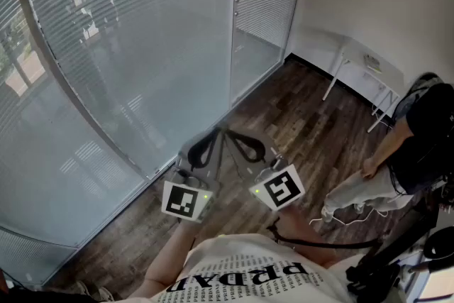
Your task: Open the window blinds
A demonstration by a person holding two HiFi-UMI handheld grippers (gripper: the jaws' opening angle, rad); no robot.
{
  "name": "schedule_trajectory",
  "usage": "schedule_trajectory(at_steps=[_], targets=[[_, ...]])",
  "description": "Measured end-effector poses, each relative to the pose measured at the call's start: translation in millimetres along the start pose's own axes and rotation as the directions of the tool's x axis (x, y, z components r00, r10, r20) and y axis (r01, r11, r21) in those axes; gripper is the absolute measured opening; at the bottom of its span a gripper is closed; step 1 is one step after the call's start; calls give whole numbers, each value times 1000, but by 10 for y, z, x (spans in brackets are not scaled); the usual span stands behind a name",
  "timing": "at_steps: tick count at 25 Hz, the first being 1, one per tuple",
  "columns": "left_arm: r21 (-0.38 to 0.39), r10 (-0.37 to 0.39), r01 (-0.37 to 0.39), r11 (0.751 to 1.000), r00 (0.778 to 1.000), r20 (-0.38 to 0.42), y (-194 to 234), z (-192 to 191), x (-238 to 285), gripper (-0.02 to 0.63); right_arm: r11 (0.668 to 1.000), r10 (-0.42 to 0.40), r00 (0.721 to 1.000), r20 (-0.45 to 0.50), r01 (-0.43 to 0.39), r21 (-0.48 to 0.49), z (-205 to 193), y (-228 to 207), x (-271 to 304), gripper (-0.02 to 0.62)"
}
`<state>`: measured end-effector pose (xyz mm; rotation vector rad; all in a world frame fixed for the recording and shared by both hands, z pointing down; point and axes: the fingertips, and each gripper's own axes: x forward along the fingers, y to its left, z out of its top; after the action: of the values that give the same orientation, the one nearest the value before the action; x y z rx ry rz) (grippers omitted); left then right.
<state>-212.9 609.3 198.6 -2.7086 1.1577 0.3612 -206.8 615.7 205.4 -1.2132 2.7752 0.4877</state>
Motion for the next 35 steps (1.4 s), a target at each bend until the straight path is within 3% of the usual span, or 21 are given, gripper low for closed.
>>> schedule_trajectory(at_steps=[14, 23, 30, 35], targets=[[19, 0, -1, 1000, 1000, 12, 30, 23, 99, -8, 998, -19, 997, 69, 15, 61, 65, -108, 36, 6], [-3, 7, -7, 1000, 1000, 1, -27, -93, 65, -8, 997, -3, 998, 60, -1, 74, -33, -79, -37, 5], [-17, 2, -2, 1000, 1000, -22, 258, -82, 264, -8, 993, 17, 999, 34, -21, 115, -50, -266, 260, 5], [-47, -23, 21, 999, 999, -35, 272, -284, 75, -8, 995, 4, 1000, 4, -5, 98, -243, -75, 240, 5]])
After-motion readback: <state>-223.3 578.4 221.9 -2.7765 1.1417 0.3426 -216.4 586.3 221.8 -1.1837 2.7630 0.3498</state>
